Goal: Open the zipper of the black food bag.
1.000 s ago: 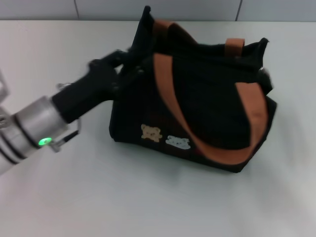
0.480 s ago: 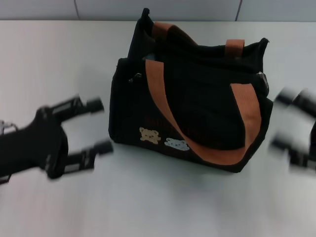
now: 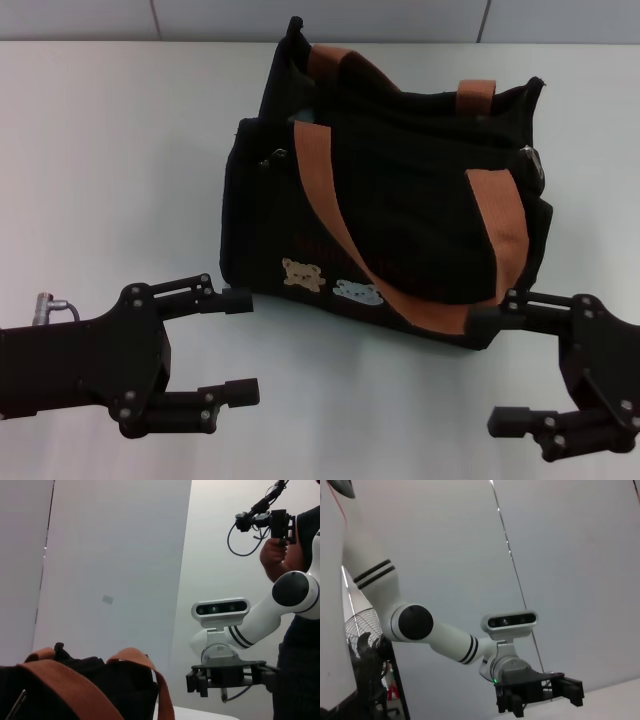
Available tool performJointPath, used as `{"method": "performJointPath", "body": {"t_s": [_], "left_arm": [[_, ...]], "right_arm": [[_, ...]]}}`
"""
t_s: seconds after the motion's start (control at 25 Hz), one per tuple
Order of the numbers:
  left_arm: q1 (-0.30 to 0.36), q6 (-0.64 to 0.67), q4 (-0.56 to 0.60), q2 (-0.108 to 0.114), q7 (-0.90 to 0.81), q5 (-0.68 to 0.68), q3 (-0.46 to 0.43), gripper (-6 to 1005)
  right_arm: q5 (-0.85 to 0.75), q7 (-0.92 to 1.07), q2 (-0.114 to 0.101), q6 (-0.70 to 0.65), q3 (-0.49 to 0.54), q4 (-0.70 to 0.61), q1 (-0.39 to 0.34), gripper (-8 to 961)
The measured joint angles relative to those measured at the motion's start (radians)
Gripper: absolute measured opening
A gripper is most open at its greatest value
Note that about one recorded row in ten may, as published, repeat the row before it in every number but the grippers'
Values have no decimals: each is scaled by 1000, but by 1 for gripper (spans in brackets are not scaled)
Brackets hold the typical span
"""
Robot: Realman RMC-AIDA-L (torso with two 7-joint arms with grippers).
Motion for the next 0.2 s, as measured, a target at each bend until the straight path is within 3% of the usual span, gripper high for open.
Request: {"method": "performJointPath", "body": {"t_s": [0.2], "left_arm": [[0,2,0,0,-1,-4,-4,784]], "right_arm": [[0,20,7,19,-1,-2,9,840]]}}
